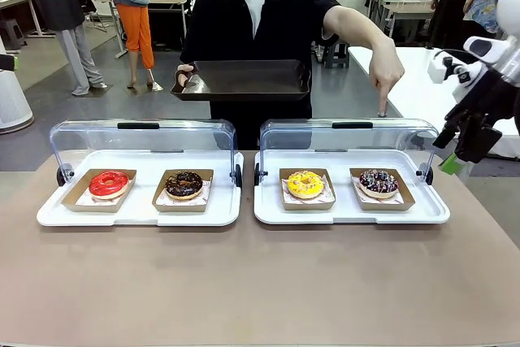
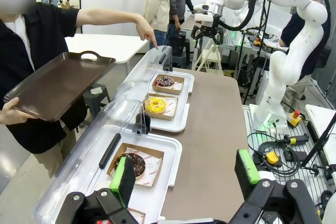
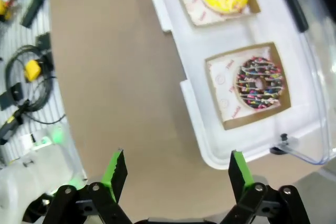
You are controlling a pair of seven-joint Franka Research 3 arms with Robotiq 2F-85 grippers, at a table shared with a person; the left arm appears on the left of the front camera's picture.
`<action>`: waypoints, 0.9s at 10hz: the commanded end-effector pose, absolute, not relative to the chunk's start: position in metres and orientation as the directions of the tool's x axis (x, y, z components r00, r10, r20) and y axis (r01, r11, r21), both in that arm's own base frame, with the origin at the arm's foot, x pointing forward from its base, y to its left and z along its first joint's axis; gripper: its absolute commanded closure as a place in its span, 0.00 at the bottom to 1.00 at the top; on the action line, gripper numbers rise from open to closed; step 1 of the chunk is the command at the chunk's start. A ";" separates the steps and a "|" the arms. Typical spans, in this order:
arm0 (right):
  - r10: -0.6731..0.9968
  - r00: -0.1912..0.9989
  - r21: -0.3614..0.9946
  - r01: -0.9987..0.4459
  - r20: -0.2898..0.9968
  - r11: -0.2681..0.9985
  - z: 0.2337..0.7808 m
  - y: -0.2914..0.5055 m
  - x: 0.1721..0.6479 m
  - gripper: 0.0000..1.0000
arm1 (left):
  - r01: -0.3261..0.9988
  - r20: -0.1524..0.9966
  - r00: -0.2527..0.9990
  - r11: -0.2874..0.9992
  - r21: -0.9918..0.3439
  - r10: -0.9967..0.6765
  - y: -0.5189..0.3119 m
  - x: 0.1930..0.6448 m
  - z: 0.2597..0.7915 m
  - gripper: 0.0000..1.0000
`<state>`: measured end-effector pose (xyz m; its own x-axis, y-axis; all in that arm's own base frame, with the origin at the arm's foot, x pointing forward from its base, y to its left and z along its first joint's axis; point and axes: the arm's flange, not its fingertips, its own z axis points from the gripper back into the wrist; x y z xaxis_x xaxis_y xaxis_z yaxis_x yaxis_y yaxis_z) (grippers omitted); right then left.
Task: Provide the desired donut to the person.
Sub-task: Pick up and lift the Paper togo box containing the Donut pointed at by the person.
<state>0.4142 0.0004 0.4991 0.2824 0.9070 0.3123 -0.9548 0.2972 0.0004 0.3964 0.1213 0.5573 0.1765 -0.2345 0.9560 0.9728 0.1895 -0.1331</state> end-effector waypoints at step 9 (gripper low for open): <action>0.909 0.288 -0.008 -0.952 0.303 0.305 0.495 0.001 0.420 0.00 | 0.974 0.959 0.170 0.187 -0.129 -0.225 0.122 0.396 0.559 0.00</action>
